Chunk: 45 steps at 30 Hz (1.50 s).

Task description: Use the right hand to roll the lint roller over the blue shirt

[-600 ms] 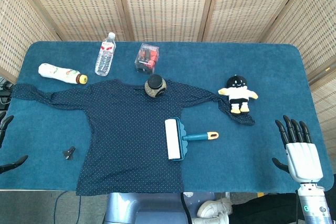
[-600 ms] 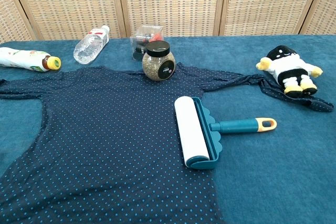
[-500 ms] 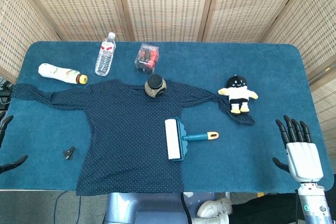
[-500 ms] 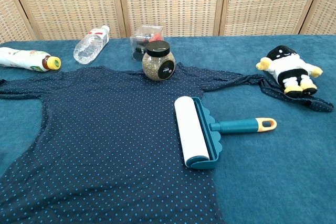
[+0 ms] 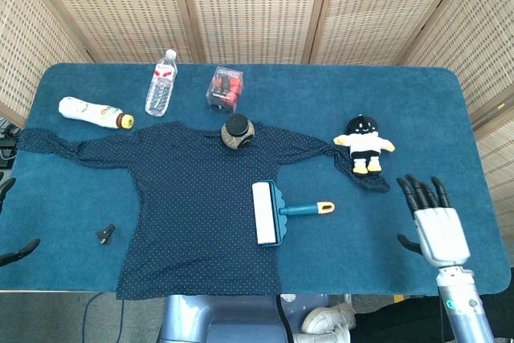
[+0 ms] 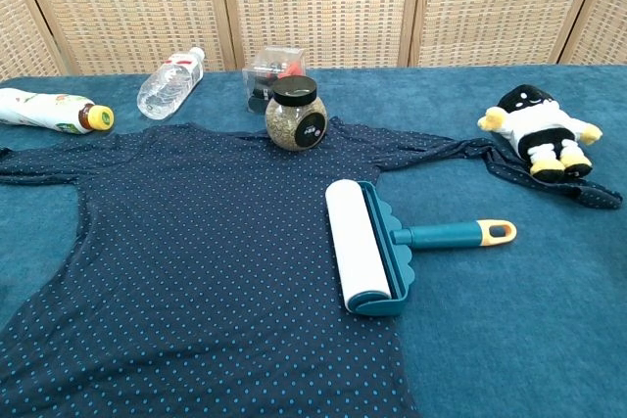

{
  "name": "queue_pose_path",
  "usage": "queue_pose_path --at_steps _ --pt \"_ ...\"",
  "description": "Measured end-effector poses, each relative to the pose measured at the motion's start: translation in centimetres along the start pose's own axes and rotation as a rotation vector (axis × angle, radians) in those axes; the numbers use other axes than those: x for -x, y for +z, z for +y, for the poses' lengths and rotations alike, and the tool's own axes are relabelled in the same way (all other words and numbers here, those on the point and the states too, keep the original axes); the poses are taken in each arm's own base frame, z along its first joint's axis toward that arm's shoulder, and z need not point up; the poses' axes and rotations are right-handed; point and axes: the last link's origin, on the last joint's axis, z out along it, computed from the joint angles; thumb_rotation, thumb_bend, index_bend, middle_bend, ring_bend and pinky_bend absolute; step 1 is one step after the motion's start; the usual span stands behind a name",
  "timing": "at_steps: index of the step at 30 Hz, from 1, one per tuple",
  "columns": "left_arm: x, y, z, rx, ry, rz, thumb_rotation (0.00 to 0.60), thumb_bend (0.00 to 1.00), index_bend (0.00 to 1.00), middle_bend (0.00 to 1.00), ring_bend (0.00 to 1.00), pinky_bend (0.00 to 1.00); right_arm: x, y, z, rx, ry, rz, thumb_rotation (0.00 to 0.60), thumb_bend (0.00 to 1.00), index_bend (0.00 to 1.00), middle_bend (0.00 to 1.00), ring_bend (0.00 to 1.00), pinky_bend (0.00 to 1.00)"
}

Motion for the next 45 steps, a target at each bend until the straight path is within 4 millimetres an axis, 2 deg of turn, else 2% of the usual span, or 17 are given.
queue_pose_path --at_steps 1,4,10,14,16,19,23,30,39,45 --pt "0.1 0.1 0.0 -0.005 0.001 -0.004 0.6 0.0 0.0 0.0 0.0 0.0 0.2 0.9 -0.7 -0.028 -0.007 -0.013 0.6 0.0 0.0 0.91 0.98 0.97" --pt "0.2 0.6 -0.1 -0.017 0.004 -0.014 0.6 0.0 0.0 0.0 0.0 0.0 0.9 3.1 -2.3 -0.075 -0.038 -0.085 0.6 0.0 0.0 0.98 1.0 1.0" --pt "0.5 1.1 -0.1 -0.027 0.01 -0.026 0.6 0.0 0.0 0.0 0.0 0.0 2.3 6.7 -5.2 -0.064 -0.045 -0.233 0.6 0.0 0.0 1.0 1.0 1.0" --pt "0.5 1.3 -0.3 -0.037 0.011 -0.03 0.6 0.0 0.0 0.0 0.0 0.0 3.3 8.7 -8.4 -0.078 -0.049 -0.309 0.6 0.01 0.09 1.0 1.0 1.0" --pt "0.6 1.4 -0.3 -0.04 0.011 -0.032 0.6 0.0 0.0 0.0 0.0 0.0 3.9 9.5 -10.7 -0.1 -0.042 -0.341 0.6 0.06 0.15 1.0 1.0 1.0" --pt "0.6 1.6 -0.4 -0.043 0.012 -0.038 0.6 0.0 0.0 0.0 0.0 0.0 4.5 10.2 -13.9 -0.133 -0.023 -0.375 0.6 0.18 0.23 1.0 1.0 1.0" --pt "0.7 1.8 -0.4 -0.048 0.011 -0.041 0.6 0.0 0.0 0.0 0.0 0.0 5.1 10.7 -16.6 -0.149 -0.041 -0.376 0.6 0.27 0.28 1.0 1.0 1.0" --pt "0.6 1.8 -0.6 -0.052 0.004 -0.04 0.6 0.0 0.0 0.0 0.0 0.0 6.9 11.3 -18.2 -0.12 -0.104 -0.371 0.6 0.38 0.32 1.0 1.0 1.0" --pt "0.4 1.9 -0.9 -0.057 -0.006 -0.039 0.6 0.0 0.0 0.0 0.0 0.0 8.4 11.8 -18.5 -0.054 -0.131 -0.411 0.6 0.39 0.34 1.0 1.0 1.0" --pt "0.4 2.0 -1.1 -0.063 -0.009 -0.038 0.6 0.0 0.0 0.0 0.0 0.0 9.0 12.2 -19.2 -0.041 -0.133 -0.429 0.6 0.45 0.39 1.0 1.0 1.0"
